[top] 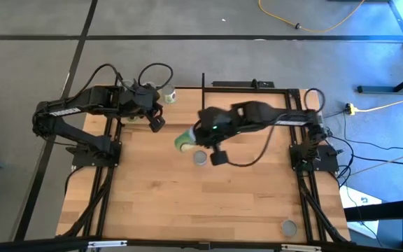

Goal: Pick and place cans onto a shelf
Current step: Put the canned chicken soup on the shelf

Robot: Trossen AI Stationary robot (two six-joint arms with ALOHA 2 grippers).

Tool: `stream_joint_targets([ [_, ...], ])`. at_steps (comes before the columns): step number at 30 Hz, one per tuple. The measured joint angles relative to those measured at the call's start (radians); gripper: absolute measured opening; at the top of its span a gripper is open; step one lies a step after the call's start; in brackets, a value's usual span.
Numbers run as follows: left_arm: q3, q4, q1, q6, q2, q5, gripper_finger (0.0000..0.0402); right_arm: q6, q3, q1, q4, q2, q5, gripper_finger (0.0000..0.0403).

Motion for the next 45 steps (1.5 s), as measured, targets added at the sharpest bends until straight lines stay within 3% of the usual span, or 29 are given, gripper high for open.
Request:
stream_joint_targets([
  [5, 0.0, -0.001, 0.0, 0.0, 0.0, 0.021, 0.0, 0.002, 0.0, 0.002, 0.034, 0.087, -0.08, 0.0006],
  [23, 0.0, -0.001, 0.0, 0.0, 0.0, 0.022, 0.0, 0.005, 0.0, 0.0, 0.059, 0.359, -0.08, 0.0006],
  [33, 0.0, -0.001, 0.0, 0.001, 0.0, 0.022, 0.0, 0.001, 0.0, -0.004, 0.056, 0.423, -0.08, 0.0007],
  [45, 0.0, -0.002, 0.0, 0.001, 0.0, 0.022, 0.0, 0.003, 0.0, -0.005, 0.083, 0.425, -0.08, 0.0041],
])
